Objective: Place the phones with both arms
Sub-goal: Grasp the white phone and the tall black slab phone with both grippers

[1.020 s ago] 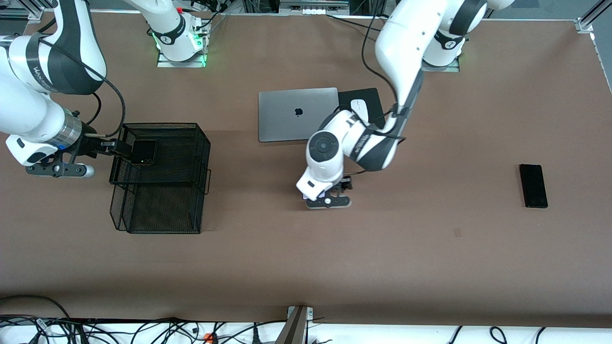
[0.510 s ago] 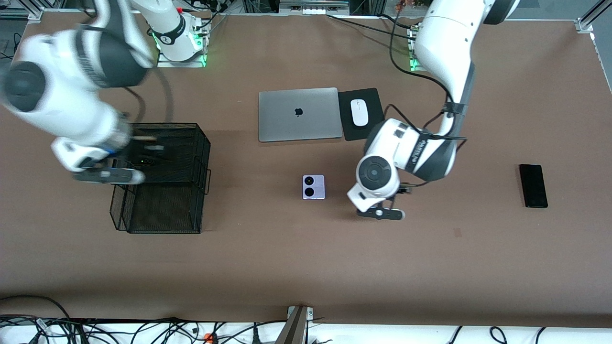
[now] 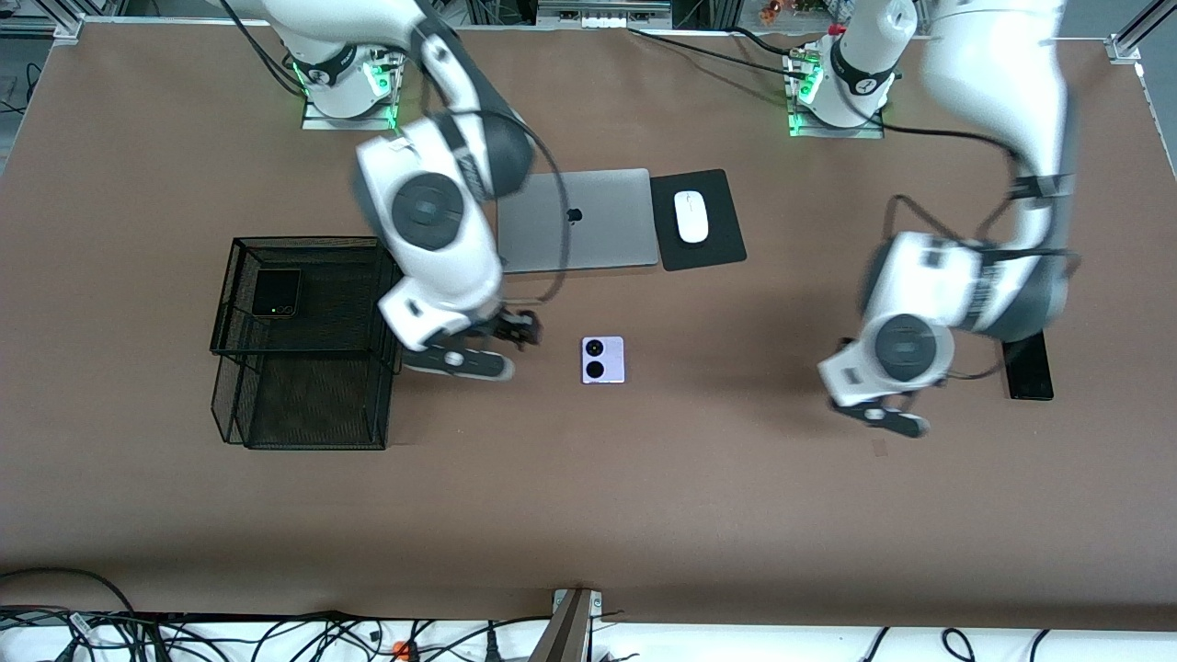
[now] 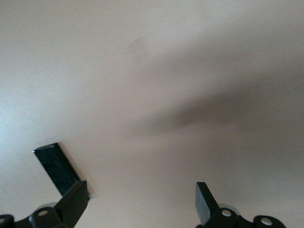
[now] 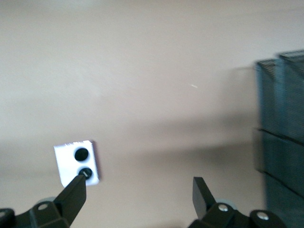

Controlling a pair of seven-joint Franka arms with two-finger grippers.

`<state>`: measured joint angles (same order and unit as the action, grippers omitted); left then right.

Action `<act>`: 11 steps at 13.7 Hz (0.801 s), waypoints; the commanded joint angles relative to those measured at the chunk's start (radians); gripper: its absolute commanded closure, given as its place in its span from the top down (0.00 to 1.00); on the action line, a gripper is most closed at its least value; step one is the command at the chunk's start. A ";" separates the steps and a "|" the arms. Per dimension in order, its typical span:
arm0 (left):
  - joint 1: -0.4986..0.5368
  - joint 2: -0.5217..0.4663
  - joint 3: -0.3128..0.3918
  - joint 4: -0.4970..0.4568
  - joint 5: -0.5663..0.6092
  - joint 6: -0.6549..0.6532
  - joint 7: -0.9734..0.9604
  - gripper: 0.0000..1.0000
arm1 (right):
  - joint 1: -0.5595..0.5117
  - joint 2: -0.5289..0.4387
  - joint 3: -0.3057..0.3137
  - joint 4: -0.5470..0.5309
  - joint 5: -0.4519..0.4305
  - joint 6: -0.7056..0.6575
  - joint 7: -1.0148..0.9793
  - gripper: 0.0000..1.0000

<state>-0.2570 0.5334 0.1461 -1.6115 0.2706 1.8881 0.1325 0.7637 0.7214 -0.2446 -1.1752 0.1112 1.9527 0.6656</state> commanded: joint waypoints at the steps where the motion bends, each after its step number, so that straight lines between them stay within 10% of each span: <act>1: 0.092 -0.153 -0.017 -0.216 0.024 0.151 0.085 1.00 | 0.026 0.130 0.043 0.075 0.016 0.145 0.075 0.99; 11: 0.467 -0.158 -0.031 -0.424 -0.025 0.583 0.289 1.00 | 0.103 0.319 0.071 0.074 -0.016 0.388 0.103 0.99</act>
<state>0.1543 0.3804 0.1391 -2.0161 0.2689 2.4276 0.3974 0.8604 1.0194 -0.1702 -1.1382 0.1084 2.3467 0.7578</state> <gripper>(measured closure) 0.000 0.004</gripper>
